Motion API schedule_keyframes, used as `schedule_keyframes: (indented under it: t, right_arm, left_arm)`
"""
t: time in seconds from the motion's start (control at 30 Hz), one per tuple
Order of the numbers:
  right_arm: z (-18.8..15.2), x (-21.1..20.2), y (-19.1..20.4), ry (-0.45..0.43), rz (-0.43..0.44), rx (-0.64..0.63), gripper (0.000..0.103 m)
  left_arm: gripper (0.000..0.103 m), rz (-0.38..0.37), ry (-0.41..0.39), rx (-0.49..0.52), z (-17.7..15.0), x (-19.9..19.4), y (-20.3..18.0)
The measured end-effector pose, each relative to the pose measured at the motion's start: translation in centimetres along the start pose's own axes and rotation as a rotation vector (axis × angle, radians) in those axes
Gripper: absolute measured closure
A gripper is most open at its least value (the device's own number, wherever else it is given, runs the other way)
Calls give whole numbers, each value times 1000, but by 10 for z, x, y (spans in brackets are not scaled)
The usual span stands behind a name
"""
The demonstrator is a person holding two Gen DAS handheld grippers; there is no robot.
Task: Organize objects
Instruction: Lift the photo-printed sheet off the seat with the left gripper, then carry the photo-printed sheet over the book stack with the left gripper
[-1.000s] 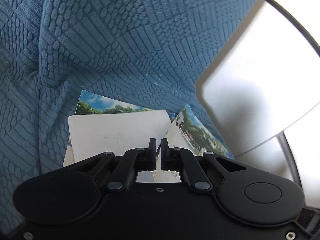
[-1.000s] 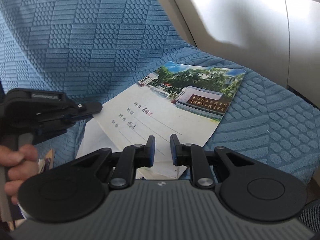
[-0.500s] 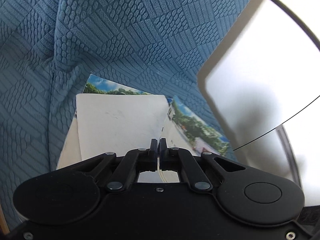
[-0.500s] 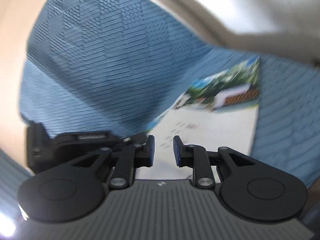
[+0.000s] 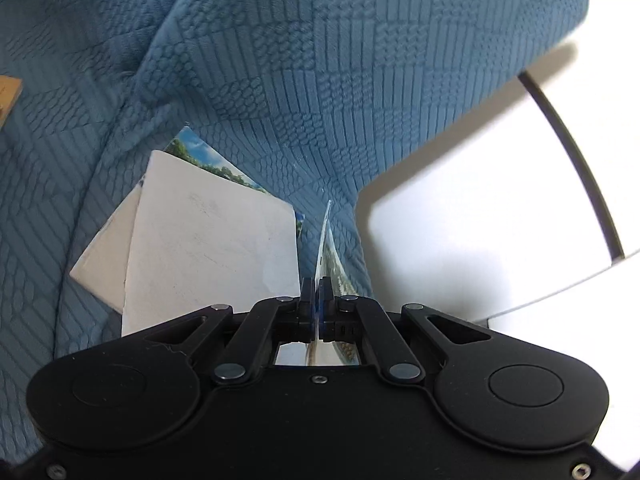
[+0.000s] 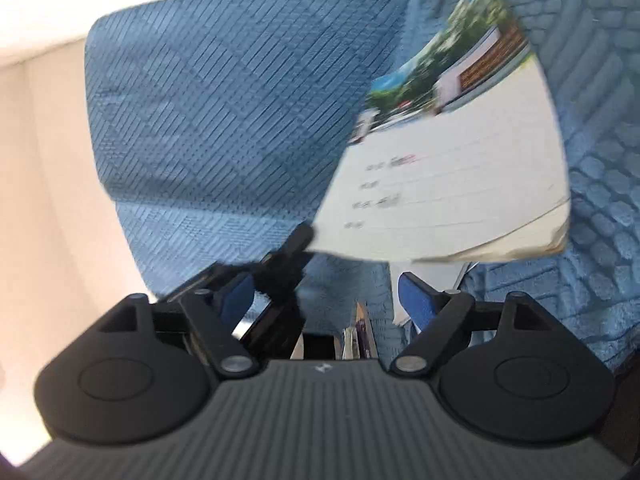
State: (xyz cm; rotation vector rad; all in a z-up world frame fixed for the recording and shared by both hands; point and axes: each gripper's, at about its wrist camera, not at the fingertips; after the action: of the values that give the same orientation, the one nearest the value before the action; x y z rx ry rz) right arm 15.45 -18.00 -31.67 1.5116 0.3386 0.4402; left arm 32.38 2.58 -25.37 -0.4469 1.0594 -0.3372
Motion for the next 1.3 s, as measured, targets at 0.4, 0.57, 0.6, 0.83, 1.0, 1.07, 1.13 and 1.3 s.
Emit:
schedule_keyframes:
  t: [0.4,0.57,0.6,0.83,1.0,1.07,1.13,1.3]
  right_arm:
    - [-1,-6,-1,-81,-48,-29,22]
    - [-5,-15,10,-152,-134,-128,55]
    - [-7,-19,11,-168,-140,-140,61]
    - [-16,-22,25,-178,-234,-246,85]
    - [-20,-17,41,-141,-302,-331,88]
    - [-23,-14,47,-122,-316,-344,89]
    - [-27,-12,54,-107,-313,-350,89]
    - [-42,-7,77,-61,-340,-424,89]
  left_arm:
    - [103,-17,-37,-95,-13,-36,20]
    - [102,-3,-41,-73,-14,-47,28]
    - [102,4,-41,-66,-14,-48,29]
    - [102,36,-20,-39,-26,-58,39]
    - [102,45,-4,-58,-38,-67,51]
    - [102,51,-8,-55,-40,-74,54]
    - [102,52,-9,-50,-41,-81,56]
    - [102,44,-17,-54,-45,-102,62]
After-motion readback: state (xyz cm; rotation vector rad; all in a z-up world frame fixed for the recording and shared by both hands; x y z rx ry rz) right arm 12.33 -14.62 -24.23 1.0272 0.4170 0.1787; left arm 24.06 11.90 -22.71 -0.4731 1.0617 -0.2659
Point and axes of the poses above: each gripper's, at about its wrist camera, not at the fingertips, and x roughly the way its jaws point, y to its left, z to its top, and after that the axes turned 10 degrees about z, right-handed
